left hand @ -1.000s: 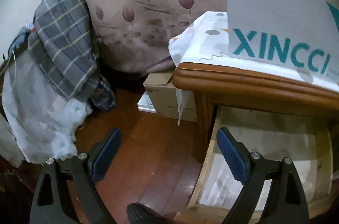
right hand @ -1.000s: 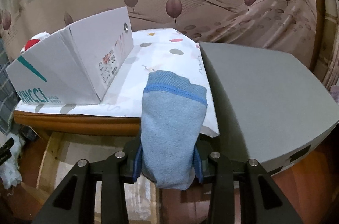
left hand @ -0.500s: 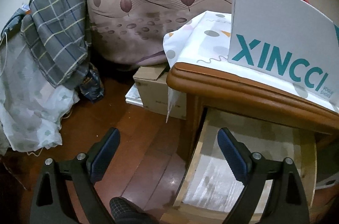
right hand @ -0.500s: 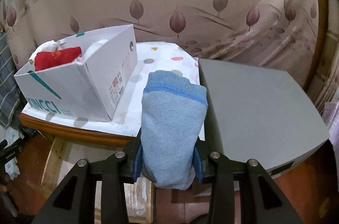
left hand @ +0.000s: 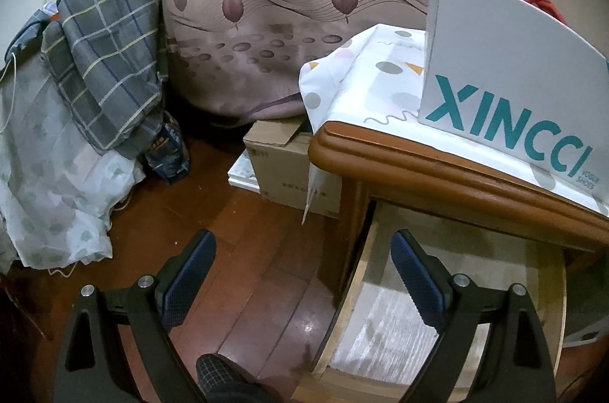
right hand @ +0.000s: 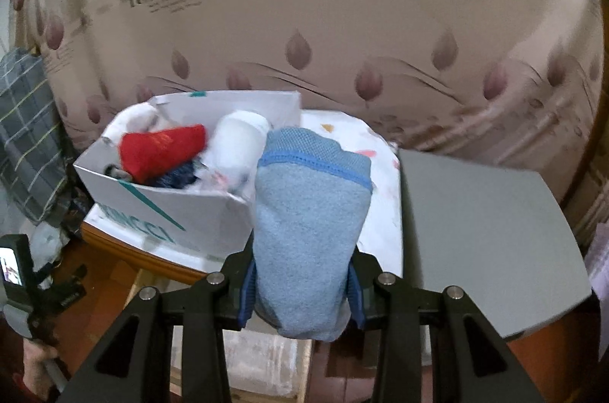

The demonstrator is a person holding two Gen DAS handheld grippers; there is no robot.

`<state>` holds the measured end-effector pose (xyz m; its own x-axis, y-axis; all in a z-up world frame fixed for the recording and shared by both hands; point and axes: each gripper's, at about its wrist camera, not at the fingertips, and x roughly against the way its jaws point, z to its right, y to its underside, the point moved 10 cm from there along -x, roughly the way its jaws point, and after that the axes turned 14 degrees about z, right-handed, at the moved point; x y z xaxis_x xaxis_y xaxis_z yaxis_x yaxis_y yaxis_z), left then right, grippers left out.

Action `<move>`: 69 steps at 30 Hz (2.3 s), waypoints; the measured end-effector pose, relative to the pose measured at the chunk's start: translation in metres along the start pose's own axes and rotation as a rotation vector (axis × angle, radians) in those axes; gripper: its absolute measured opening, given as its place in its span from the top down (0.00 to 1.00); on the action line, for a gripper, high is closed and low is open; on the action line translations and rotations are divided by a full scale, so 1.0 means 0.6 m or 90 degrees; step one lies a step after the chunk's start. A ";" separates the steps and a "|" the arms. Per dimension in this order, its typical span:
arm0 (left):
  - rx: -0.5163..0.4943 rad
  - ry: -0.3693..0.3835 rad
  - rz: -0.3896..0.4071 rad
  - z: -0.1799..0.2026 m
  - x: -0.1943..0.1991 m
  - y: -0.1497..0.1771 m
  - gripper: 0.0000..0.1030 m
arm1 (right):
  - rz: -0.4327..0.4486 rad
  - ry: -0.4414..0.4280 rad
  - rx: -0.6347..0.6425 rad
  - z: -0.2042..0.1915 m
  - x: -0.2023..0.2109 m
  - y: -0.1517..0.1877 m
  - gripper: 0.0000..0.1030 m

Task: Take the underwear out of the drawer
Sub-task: 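Carry the light blue sock in the right tool over the box, then lower the blue sock into the box and open the right tool, then withdraw the right tool from the box back over the drawer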

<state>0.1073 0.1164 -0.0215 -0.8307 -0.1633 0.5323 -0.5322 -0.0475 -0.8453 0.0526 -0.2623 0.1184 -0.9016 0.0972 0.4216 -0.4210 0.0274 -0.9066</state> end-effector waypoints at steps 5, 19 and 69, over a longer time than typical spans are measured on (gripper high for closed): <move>0.012 0.002 -0.006 -0.005 -0.002 0.000 0.11 | -0.005 -0.036 0.011 -0.059 -0.021 -0.034 0.63; 0.042 -0.002 -0.010 -0.030 -0.003 0.000 0.11 | -0.061 -0.065 0.050 -0.187 -0.157 -0.075 0.63; -0.051 0.083 -0.020 0.058 0.098 0.084 0.11 | -0.064 0.015 0.008 -0.168 0.050 0.275 0.22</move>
<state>0.0371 0.0701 -0.0342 -0.8252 -0.0332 0.5638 -0.5647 0.0285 -0.8248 -0.0340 -0.1546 -0.0204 -0.8526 0.1173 0.5092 -0.5100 0.0259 -0.8598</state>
